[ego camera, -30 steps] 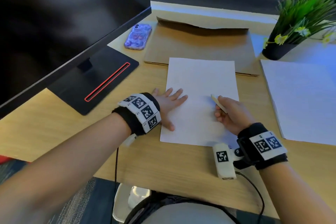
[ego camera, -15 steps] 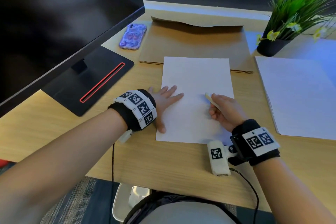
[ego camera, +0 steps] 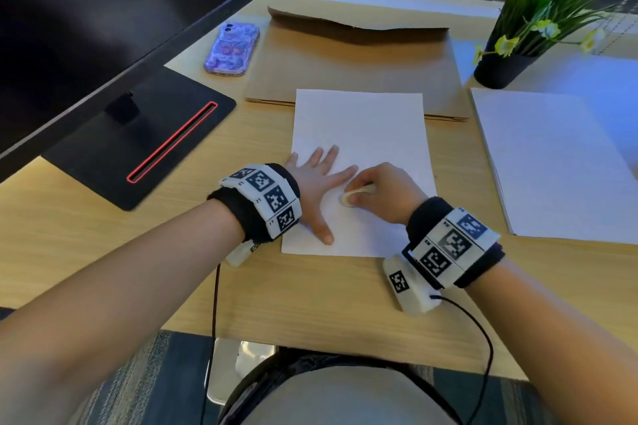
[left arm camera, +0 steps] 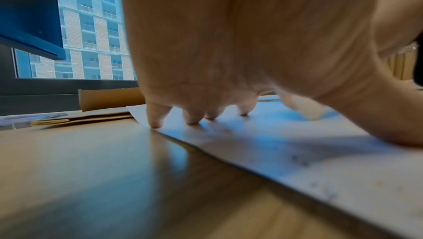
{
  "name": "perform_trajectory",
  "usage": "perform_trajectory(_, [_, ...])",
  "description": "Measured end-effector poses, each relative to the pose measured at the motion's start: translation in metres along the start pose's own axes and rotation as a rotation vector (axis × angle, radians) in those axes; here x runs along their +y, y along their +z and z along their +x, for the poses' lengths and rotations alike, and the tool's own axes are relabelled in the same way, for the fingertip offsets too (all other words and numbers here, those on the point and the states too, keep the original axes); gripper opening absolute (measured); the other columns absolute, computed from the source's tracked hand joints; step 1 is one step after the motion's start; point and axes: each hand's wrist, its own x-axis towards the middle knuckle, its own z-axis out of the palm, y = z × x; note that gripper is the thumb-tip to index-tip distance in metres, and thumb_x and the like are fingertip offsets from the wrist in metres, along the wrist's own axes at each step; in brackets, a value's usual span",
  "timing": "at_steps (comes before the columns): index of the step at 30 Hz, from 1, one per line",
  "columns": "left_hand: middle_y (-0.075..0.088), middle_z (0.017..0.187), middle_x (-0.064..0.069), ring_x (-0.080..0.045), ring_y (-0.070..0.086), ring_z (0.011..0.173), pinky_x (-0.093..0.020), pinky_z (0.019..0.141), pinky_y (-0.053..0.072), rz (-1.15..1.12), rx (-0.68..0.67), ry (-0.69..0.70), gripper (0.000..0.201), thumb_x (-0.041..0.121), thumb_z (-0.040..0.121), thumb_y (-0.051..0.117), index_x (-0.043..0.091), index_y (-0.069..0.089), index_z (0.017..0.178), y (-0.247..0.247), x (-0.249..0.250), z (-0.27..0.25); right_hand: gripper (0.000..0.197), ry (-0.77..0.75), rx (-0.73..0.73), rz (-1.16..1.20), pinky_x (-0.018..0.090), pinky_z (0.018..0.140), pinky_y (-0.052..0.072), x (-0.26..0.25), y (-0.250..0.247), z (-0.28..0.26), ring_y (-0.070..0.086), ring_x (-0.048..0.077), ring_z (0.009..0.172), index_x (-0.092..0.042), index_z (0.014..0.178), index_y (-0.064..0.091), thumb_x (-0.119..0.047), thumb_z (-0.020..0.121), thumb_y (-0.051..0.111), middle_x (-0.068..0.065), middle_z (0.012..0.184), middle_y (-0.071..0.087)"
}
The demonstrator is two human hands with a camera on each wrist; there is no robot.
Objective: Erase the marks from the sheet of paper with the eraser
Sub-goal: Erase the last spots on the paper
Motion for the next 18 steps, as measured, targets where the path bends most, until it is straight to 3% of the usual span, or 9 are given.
perform_trajectory(4, [-0.034, 0.151, -0.008, -0.029, -0.022, 0.142, -0.058, 0.112, -0.003, 0.023, 0.0, -0.003, 0.136, 0.069, 0.058, 0.073, 0.033, -0.027, 0.143, 0.001, 0.0, 0.001, 0.022, -0.079, -0.125, -0.133, 0.019, 0.082, 0.037, 0.004, 0.004, -0.022, 0.058, 0.017, 0.103, -0.014, 0.11, 0.067, -0.022, 0.092, 0.059, 0.002, 0.11, 0.066])
perform_trajectory(7, [-0.035, 0.15, -0.009, -0.03, -0.023, 0.142, -0.059, 0.112, -0.002, 0.018, -0.015, -0.007, 0.137, 0.068, 0.057, 0.074, 0.032, -0.027, 0.144, -0.001, 0.0, 0.001, 0.021, -0.154, -0.237, -0.244, 0.014, 0.081, 0.035, 0.004, 0.001, -0.029, 0.058, 0.015, 0.104, -0.015, 0.11, 0.069, -0.02, 0.092, 0.058, -0.001, 0.11, 0.066])
perform_trajectory(9, [-0.035, 0.15, -0.009, -0.03, -0.023, 0.142, -0.059, 0.112, -0.003, 0.017, -0.016, -0.01, 0.138, 0.067, 0.057, 0.075, 0.032, -0.027, 0.144, 0.0, 0.001, 0.001, 0.022, -0.151, -0.211, -0.226, 0.014, 0.083, 0.035, -0.003, -0.001, -0.02, 0.057, 0.014, 0.103, -0.013, 0.111, 0.068, -0.02, 0.093, 0.057, -0.001, 0.111, 0.064])
perform_trajectory(12, [-0.034, 0.15, -0.008, -0.029, -0.023, 0.142, -0.058, 0.113, -0.003, 0.005, -0.014, -0.013, 0.137, 0.067, 0.057, 0.074, 0.033, -0.027, 0.143, 0.0, 0.0, 0.002, 0.02, -0.168, -0.126, -0.189, 0.02, 0.085, 0.04, -0.01, 0.003, -0.011, 0.053, 0.012, 0.09, -0.01, 0.107, 0.067, -0.017, 0.094, 0.054, 0.002, 0.102, 0.063])
perform_trajectory(18, [-0.035, 0.15, -0.009, -0.03, -0.023, 0.142, -0.061, 0.112, -0.001, 0.009, -0.023, -0.014, 0.137, 0.066, 0.057, 0.075, 0.033, -0.027, 0.143, 0.0, 0.001, 0.002, 0.022, -0.19, -0.31, -0.299, 0.018, 0.089, 0.038, -0.004, -0.003, -0.017, 0.056, 0.013, 0.106, -0.015, 0.112, 0.068, -0.018, 0.093, 0.057, 0.0, 0.113, 0.064])
